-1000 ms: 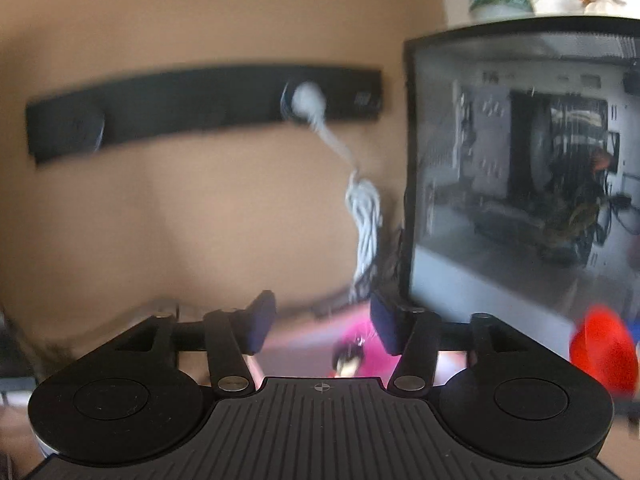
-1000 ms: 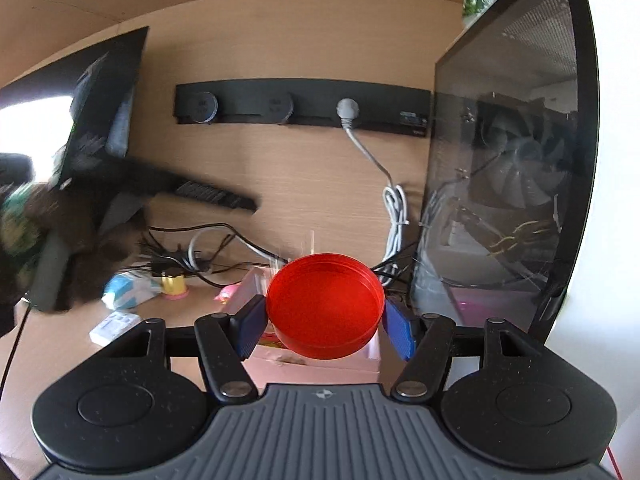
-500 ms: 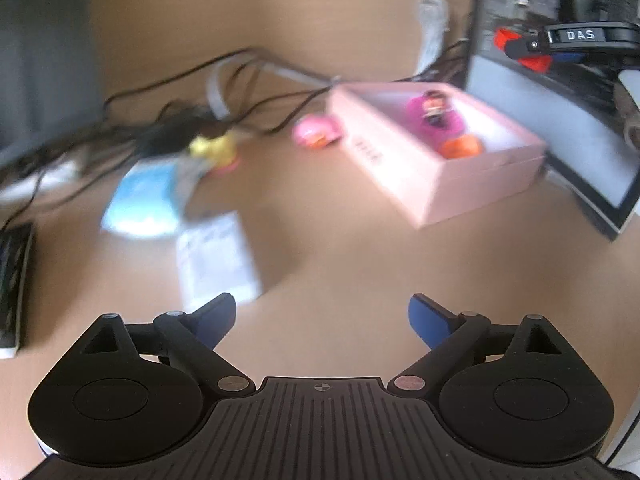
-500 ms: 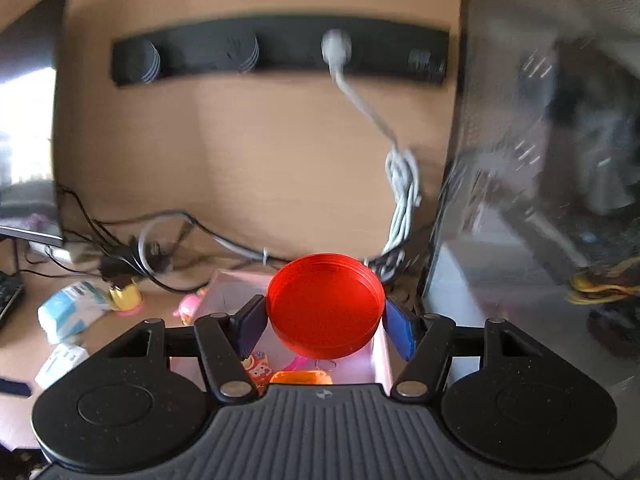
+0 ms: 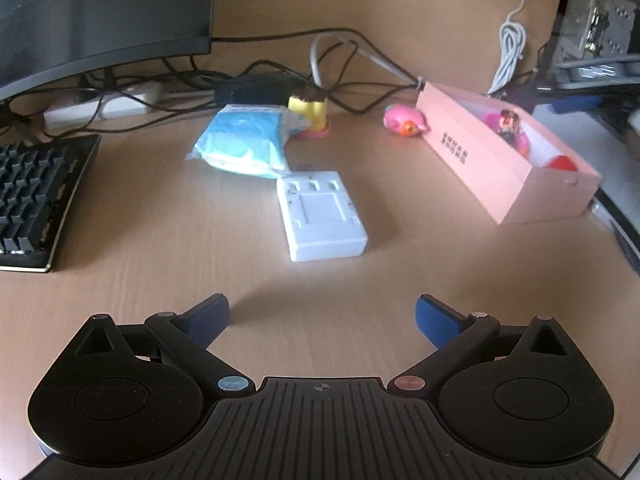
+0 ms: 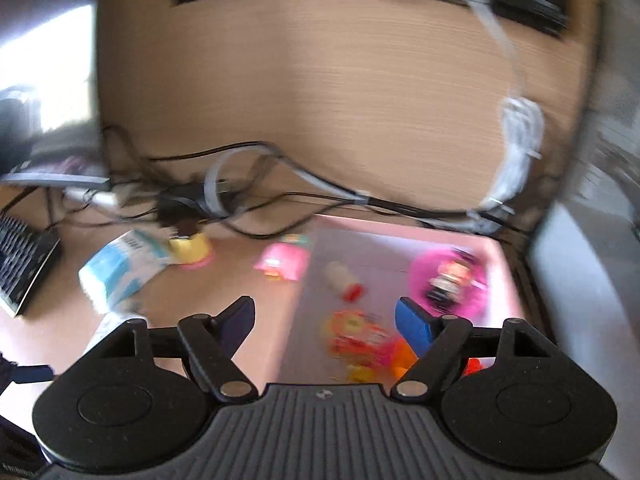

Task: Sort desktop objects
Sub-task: 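Grasp the pink-and-teal toy with the right tool and set it on the desk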

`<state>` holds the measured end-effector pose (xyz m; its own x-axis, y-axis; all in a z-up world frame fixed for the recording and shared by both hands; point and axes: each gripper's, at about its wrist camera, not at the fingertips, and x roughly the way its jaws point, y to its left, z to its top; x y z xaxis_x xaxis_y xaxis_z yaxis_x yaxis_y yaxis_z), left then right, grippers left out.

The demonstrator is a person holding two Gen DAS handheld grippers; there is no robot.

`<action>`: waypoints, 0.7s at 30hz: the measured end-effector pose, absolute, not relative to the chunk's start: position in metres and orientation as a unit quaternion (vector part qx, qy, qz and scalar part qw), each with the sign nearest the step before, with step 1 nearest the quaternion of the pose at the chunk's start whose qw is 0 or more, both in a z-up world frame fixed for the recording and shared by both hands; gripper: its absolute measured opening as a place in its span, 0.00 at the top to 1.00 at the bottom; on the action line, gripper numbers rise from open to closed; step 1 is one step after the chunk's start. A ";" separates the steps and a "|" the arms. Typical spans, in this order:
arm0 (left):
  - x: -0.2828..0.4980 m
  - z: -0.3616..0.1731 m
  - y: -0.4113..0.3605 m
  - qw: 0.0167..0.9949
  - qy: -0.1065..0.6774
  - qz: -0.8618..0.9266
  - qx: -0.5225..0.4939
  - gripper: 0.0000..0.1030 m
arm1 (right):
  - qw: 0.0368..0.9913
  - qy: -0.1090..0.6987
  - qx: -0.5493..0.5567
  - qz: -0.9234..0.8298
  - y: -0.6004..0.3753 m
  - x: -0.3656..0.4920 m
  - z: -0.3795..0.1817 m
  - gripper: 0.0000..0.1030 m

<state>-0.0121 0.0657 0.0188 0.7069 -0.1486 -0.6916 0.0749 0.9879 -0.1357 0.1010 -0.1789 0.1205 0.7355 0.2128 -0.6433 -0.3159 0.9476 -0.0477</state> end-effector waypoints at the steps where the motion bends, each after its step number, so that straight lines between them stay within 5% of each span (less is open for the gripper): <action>1: -0.013 0.018 0.065 0.925 0.371 -0.063 -0.047 0.00 | 0.927 0.334 -0.087 0.150 -0.166 0.104 0.119 0.24; 3: -0.016 0.017 0.062 0.937 0.342 -0.058 -0.031 0.00 | 0.924 0.328 -0.113 0.160 -0.137 0.113 0.114 0.25; 5: -0.017 0.015 0.061 0.946 0.319 -0.052 -0.017 0.00 | 0.924 0.315 -0.146 0.157 -0.110 0.127 0.107 0.44; 9: -0.006 0.015 0.066 0.941 0.332 -0.066 -0.028 0.00 | 0.915 0.336 -0.186 0.127 -0.068 0.175 0.087 0.55; 21: -0.006 0.010 0.071 0.938 0.338 -0.055 -0.043 0.00 | 0.886 0.416 -0.199 0.057 -0.055 0.234 0.044 0.56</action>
<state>-0.0062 0.0707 0.0099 0.7651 -0.1328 -0.6300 0.0746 0.9902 -0.1182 0.2342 -0.0549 0.0440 0.6481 -0.0648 -0.7588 -0.2654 0.9147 -0.3048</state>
